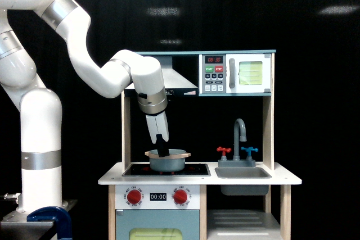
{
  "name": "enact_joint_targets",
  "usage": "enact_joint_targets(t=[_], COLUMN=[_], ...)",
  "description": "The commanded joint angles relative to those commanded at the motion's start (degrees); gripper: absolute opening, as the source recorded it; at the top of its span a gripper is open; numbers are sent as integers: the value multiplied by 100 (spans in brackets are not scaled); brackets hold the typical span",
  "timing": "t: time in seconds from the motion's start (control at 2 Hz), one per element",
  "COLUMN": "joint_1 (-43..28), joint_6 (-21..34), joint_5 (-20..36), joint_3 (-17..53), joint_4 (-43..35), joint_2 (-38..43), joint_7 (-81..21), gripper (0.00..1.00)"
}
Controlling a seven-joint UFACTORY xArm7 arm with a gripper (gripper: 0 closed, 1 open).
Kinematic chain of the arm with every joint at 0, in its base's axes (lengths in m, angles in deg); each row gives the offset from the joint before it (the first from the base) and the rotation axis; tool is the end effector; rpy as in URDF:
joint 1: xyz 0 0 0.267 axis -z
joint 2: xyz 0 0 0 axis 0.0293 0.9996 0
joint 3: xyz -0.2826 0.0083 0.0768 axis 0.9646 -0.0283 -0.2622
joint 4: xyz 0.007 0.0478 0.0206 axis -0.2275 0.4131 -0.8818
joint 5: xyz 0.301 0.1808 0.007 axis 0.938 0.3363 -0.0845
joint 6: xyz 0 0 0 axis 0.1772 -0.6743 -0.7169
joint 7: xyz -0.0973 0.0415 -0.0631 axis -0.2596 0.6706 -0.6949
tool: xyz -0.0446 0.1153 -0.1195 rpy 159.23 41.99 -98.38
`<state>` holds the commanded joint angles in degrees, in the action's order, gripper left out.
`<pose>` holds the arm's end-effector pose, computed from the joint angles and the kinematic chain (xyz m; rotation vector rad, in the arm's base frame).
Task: Put the bowl inside the kitchen cabinet
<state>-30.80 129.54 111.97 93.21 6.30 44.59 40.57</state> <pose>0.3051 0.1400 0.1391 -2.4479 -0.1400 -0.1918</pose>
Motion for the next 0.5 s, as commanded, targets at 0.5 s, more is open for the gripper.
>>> enact_joint_targets(t=[0.5], joint_1=[-281], joint_6=[-301], joint_5=[367], joint_3=[-11], joint_4=[86], joint_2=[170], joint_7=[-177], gripper=[100])
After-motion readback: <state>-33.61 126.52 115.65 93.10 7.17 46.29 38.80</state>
